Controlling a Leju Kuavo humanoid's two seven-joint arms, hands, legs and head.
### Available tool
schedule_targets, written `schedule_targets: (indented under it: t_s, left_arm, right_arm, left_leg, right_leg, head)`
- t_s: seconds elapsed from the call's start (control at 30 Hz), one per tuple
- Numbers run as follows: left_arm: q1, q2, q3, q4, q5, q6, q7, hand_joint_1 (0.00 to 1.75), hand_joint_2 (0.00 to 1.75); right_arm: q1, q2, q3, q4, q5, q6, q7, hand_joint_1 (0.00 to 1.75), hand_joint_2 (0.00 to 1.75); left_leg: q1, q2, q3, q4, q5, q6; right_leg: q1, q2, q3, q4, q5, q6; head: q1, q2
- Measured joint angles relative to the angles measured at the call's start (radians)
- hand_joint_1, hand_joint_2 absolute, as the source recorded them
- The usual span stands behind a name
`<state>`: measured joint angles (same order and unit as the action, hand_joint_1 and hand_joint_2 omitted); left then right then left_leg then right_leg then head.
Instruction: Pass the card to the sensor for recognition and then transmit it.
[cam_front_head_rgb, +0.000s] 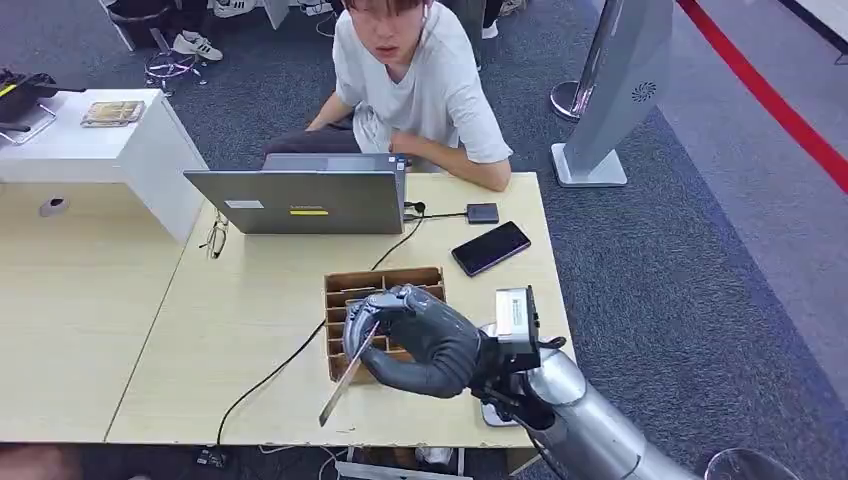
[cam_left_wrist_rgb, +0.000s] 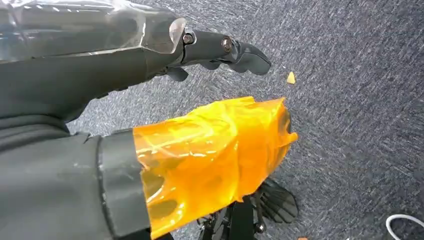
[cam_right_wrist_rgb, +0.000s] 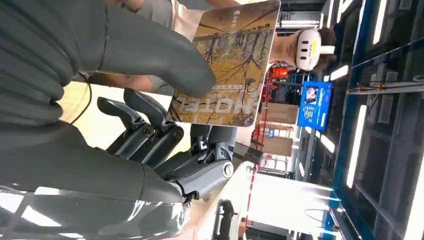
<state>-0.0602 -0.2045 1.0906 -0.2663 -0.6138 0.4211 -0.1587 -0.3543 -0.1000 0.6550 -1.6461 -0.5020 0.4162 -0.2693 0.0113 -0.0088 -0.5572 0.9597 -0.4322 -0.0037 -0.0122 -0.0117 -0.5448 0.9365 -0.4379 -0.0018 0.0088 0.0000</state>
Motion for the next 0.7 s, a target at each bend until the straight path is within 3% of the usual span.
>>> schedule_targets:
  t_s: [0.27,0.7]
  left_arm:
    - [0.000,0.006,0.000,0.010,-0.002,0.008,-0.010,0.00,0.00]
    - [0.001,0.006,0.000,0.019,0.004,0.016,-0.017,0.00,0.00]
  right_arm:
    - [0.009,-0.044,0.000,0.002,0.000,0.006,-0.004,1.75,1.75]
    - [0.124,-0.141,-0.012,0.040,0.007,0.006,-0.038,1.75,1.75]
  left_leg:
    - [0.000,0.000,0.000,0.000,0.000,0.000]
    - [0.000,0.000,0.000,0.000,0.000,0.000]
  right_leg:
    - [0.000,0.000,0.000,0.000,0.000,0.000]
    - [0.000,0.000,0.000,0.000,0.000,0.000]
  head:
    - [0.000,0.000]
    - [0.000,0.000]
